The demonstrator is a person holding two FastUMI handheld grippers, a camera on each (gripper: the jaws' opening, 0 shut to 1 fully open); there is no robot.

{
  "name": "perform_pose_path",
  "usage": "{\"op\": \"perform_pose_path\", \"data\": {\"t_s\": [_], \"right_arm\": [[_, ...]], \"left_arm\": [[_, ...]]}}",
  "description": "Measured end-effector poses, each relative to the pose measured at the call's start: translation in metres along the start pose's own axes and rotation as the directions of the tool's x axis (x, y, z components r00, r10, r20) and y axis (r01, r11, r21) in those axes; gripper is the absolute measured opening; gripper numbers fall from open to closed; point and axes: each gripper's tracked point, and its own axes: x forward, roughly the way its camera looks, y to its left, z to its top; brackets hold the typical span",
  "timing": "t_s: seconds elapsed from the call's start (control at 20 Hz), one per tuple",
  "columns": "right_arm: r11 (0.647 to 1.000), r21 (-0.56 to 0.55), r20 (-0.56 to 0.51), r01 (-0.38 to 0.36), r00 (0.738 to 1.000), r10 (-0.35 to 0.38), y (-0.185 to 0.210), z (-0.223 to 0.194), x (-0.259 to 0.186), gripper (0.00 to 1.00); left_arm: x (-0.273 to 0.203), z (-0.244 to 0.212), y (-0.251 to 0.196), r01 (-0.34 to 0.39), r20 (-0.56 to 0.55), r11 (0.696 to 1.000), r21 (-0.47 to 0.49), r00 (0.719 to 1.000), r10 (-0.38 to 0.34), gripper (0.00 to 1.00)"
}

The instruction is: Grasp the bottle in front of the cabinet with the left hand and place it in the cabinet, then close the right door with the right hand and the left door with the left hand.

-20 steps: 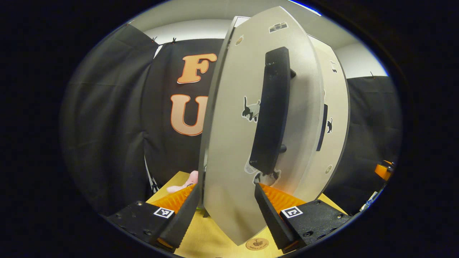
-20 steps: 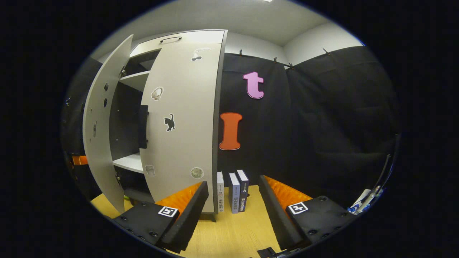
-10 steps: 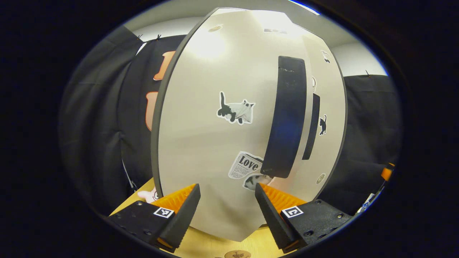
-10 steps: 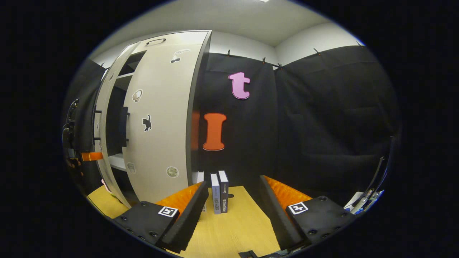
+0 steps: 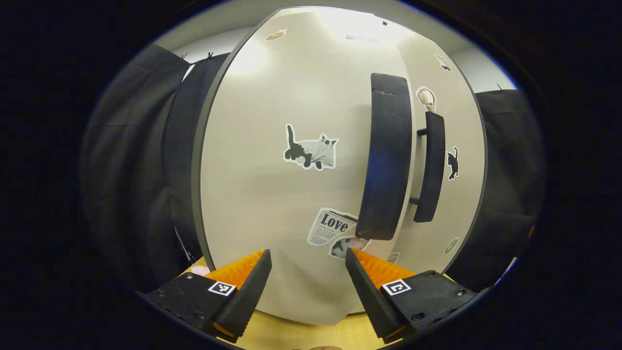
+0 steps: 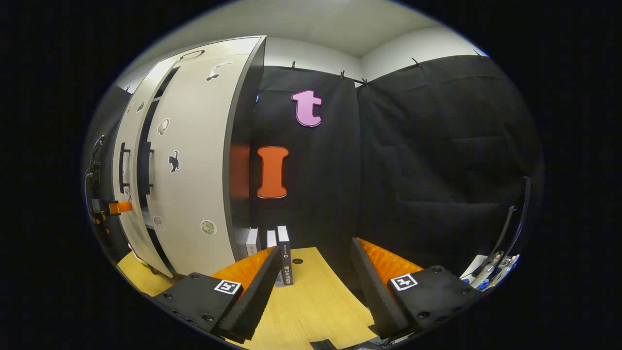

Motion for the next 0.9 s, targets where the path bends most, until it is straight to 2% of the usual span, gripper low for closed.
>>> {"op": "perform_pose_path", "data": {"t_s": [0.1,0.15,0.2,0.45,0.65,0.9], "right_arm": [[1.0,-0.01,0.004,0.001,1.0,-0.001,-0.005,0.002,0.003,0.95],[1.0,-0.013,0.007,0.001,1.0,-0.001,-0.008,0.004,0.005,0.89],[1.0,-0.016,0.009,0.001,1.0,-0.001,-0.01,0.006,0.007,0.95],[1.0,-0.022,0.013,-0.019,1.0,0.02,-0.02,0.01,0.017,0.95],[0.999,-0.023,0.015,-0.048,0.999,0.048,-0.028,0.015,0.026,0.95],[0.996,-0.027,0.033,-0.08,0.996,0.081,-0.038,0.029,0.031,0.95]], "left_arm": [[0.002,-0.001,0.0,-0.012,-0.002,1.0,0.003,1.0,0.012,0.94],[0.001,-0.001,0.0,-0.017,-0.001,1.0,0.003,1.0,0.017,0.94],[0.002,-0.001,0.0,-0.021,0.002,1.0,0.001,1.0,0.021,0.94],[0.004,-0.005,-0.004,-0.05,-0.011,0.999,-0.008,0.999,0.049,0.94],[-0.016,0.001,-0.035,-0.01,-0.018,0.999,-0.032,1.0,0.01,0.94],[-0.055,0.032,-0.075,0.036,0.015,0.999,-0.007,0.999,-0.036,0.94]]}}
